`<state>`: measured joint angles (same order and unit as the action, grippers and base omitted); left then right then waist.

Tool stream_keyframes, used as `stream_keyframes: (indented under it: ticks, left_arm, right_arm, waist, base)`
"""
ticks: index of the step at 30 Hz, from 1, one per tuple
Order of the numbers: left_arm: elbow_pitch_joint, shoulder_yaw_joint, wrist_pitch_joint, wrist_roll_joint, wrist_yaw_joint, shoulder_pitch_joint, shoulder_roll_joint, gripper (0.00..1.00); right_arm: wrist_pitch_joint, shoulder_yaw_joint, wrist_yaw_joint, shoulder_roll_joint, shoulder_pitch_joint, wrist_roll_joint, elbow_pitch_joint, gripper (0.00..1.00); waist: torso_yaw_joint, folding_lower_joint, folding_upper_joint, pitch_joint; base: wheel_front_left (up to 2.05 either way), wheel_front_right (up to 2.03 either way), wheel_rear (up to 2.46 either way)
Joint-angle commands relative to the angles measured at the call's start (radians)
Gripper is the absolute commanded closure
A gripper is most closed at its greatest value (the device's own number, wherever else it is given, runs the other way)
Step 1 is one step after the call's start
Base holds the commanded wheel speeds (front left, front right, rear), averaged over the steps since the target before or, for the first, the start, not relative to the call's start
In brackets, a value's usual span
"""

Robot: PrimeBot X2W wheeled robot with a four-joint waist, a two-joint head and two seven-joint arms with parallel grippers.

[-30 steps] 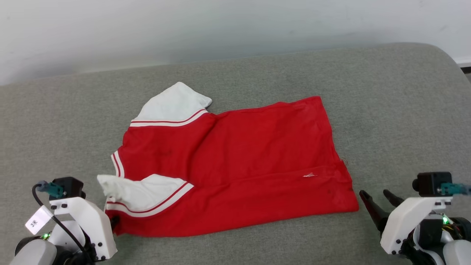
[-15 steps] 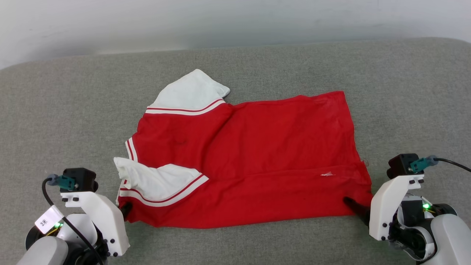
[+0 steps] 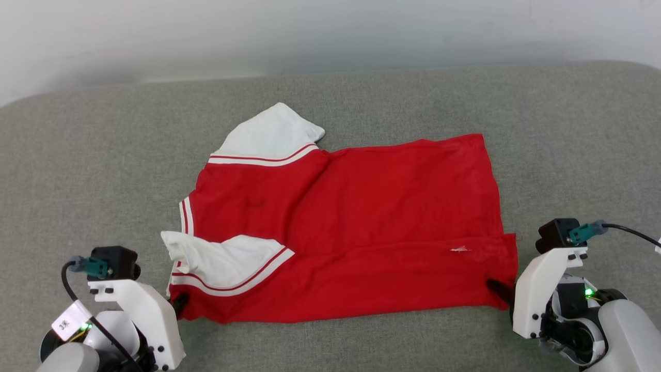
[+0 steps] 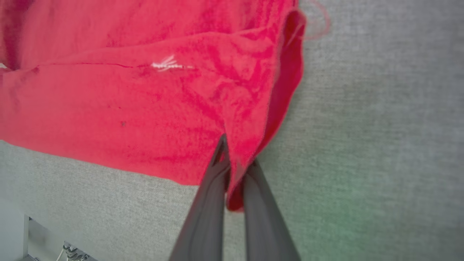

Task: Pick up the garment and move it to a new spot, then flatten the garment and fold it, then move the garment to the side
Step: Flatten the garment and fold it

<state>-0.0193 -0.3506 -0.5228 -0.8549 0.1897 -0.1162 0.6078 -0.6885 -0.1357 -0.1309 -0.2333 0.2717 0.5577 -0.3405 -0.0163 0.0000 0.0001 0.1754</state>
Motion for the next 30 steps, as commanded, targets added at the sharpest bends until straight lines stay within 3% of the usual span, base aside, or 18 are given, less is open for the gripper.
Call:
stream_keyframes:
  ticks: [1, 13, 24, 25, 27, 28, 29, 30]
  left_arm:
    - [-0.003, 0.000, 0.009, 0.002, 0.005, 0.013, -0.003, 1.00]
    - [-0.036, -0.007, 0.029, -0.012, 0.030, 0.137, 0.002, 1.00]
    - [-0.003, -0.002, 0.035, -0.054, 0.039, 0.211, -0.019, 1.00]
    - [0.005, -0.004, 0.039, -0.053, 0.036, 0.209, -0.024, 1.00]
    - [0.023, -0.004, 0.059, -0.053, 0.032, 0.197, -0.044, 1.00]
    - [0.032, -0.009, 0.061, -0.055, 0.029, 0.193, -0.050, 0.71]
    - [0.040, -0.012, 0.071, -0.050, 0.023, 0.187, -0.053, 0.06]
    - [0.048, -0.011, 0.083, -0.046, 0.022, 0.180, -0.061, 0.00]
  right_arm:
    - [0.003, 0.002, 0.000, -0.006, -0.015, 0.005, -0.011, 1.00]
    - [-0.013, 0.040, 0.000, -0.025, -0.139, -0.001, 0.047, 1.00]
    - [-0.059, 0.111, 0.000, 0.010, -0.255, -0.029, 0.118, 1.00]
    - [-0.054, 0.112, 0.000, 0.017, -0.259, -0.027, 0.123, 0.91]
    - [-0.037, 0.112, 0.000, 0.026, -0.269, -0.029, 0.134, 0.00]
    - [-0.022, 0.108, 0.000, 0.027, -0.273, -0.032, 0.143, 0.00]
    - [-0.001, 0.101, 0.000, 0.025, -0.276, -0.041, 0.152, 0.00]
    - [0.022, 0.094, 0.000, 0.023, -0.280, -0.045, 0.162, 0.00]
  waist:
    - [-0.001, 0.0000, -0.0001, -0.015]
    - [0.008, 0.0000, -0.0001, -0.130]
    - [0.013, 0.0000, -0.0001, -0.159]
    - [0.012, 0.0000, -0.0001, -0.158]
    - [0.013, 0.0000, -0.0001, -0.155]
    - [0.013, 0.0000, -0.0001, -0.155]
    - [0.013, 0.0000, -0.0001, -0.156]
    - [0.013, 0.0000, -0.0001, -0.157]
  base:
    - [0.00, 0.00, 0.00]
    - [0.00, 0.00, 0.00]
    - [0.00, 0.00, 0.00]
    - [0.00, 0.00, 0.00]
    - [0.00, 0.00, 0.00]
    - [0.00, 0.00, 0.00]
    - [0.00, 0.00, 0.00]
    - [0.00, 0.00, 0.00]
